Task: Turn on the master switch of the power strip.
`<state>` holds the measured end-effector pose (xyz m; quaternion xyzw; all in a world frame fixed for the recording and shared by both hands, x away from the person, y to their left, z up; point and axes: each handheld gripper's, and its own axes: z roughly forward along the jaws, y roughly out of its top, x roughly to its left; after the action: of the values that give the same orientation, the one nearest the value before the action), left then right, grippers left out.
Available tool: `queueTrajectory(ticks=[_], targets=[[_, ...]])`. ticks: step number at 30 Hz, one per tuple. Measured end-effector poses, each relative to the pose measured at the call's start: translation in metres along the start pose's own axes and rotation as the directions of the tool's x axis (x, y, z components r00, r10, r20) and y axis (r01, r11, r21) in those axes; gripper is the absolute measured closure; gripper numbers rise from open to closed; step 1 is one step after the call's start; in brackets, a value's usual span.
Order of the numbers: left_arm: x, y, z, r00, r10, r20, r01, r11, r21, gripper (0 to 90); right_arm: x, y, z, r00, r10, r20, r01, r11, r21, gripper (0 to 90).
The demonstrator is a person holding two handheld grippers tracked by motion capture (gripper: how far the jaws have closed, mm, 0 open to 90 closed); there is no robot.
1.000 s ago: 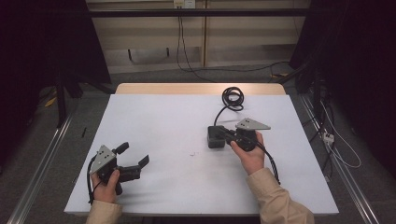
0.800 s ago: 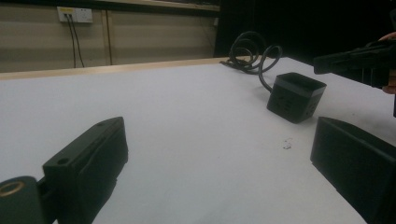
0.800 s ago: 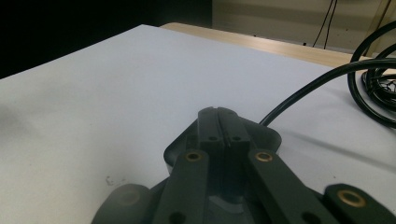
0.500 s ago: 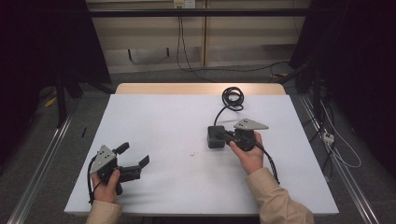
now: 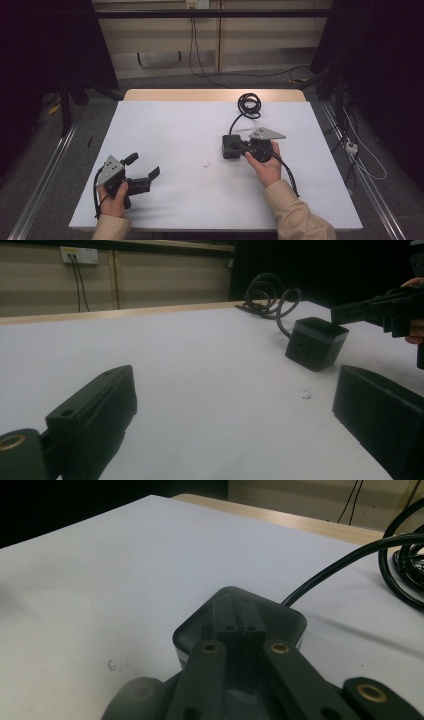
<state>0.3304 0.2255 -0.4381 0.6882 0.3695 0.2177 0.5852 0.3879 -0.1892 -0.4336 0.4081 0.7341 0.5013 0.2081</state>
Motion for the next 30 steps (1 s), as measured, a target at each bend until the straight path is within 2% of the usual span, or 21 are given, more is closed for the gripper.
queueTrajectory(ticks=[14, 19, 30], targets=[[0.0002, 0.0002, -0.0006, 1.0, 0.004, 0.0, -0.004, 1.0, 0.003, 3.7, 0.0007, -0.0013, 0.0016, 0.9999, 0.003, 0.011, -0.004, 1.0, 0.005, 90.0], [-0.0001, 0.0001, -0.0005, 1.0, 0.004, 0.001, -0.004, 1.0, 0.003, 3.7, 0.0025, -0.0012, 0.0013, 0.9993, -0.031, 0.021, 0.031, 0.999, 0.015, 90.0], [-0.0005, 0.0001, -0.0005, 1.0, 0.009, 0.001, -0.009, 0.9999, 0.006, 3.7, 0.0014, -0.0011, 0.0013, 0.9993, -0.034, 0.015, 0.034, 0.999, 0.02, 90.0]])
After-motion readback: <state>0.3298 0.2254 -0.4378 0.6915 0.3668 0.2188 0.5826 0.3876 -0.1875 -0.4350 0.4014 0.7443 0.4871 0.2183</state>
